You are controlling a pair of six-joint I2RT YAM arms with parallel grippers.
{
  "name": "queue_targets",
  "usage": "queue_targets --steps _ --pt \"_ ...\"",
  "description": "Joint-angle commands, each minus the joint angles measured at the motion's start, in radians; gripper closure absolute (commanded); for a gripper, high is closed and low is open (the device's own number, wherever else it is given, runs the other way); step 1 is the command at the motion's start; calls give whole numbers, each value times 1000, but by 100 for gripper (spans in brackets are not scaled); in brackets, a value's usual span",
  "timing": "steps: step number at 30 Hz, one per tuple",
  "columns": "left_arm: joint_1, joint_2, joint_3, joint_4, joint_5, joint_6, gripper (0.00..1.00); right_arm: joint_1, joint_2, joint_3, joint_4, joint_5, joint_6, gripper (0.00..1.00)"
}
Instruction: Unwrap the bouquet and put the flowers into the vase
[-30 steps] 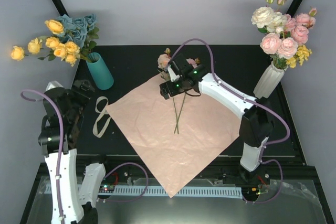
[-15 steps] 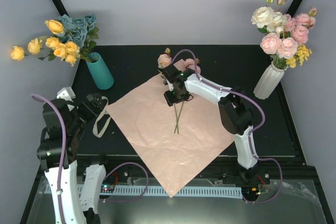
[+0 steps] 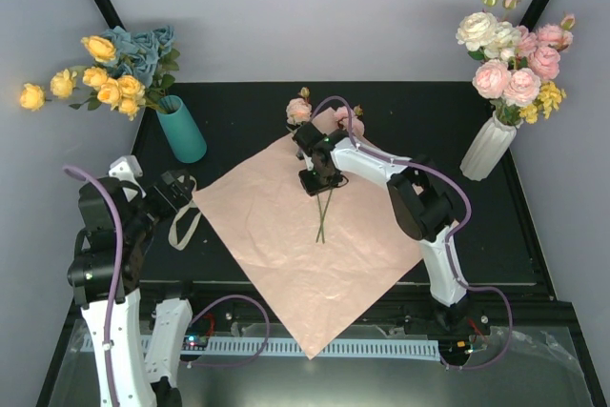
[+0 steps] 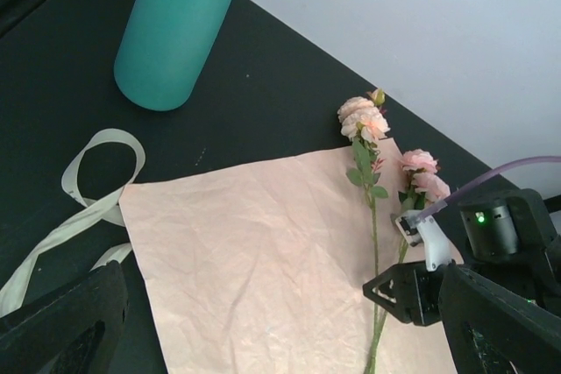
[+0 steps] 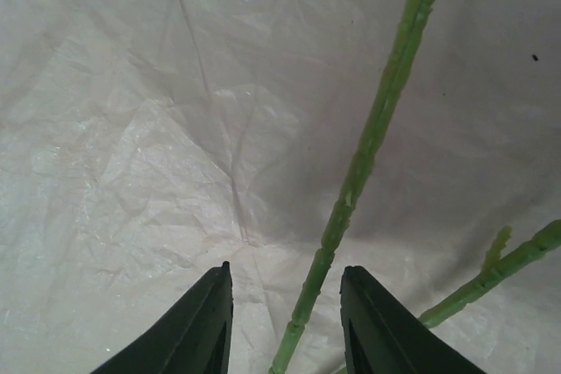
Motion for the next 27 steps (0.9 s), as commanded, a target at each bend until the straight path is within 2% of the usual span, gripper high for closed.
queue_targets --steps 1,6,8,15,22,27 --pt "-4 18 0 29 22 13 1 -7 14 -10 19 22 13 64" --pt "-15 25 3 42 20 12 1 -7 25 -12 24 26 20 73" --pt "-20 27 3 46 20 14 1 -8 24 -10 26 26 21 81" --pt "-43 44 36 59 20 43 1 -15 -8 8 23 47 26 98" --pt "-51 63 83 57 33 62 2 -19 -79 41 21 41 32 98" --pt "-54 65 89 87 115 70 3 -18 -188 39 64 0 42 98"
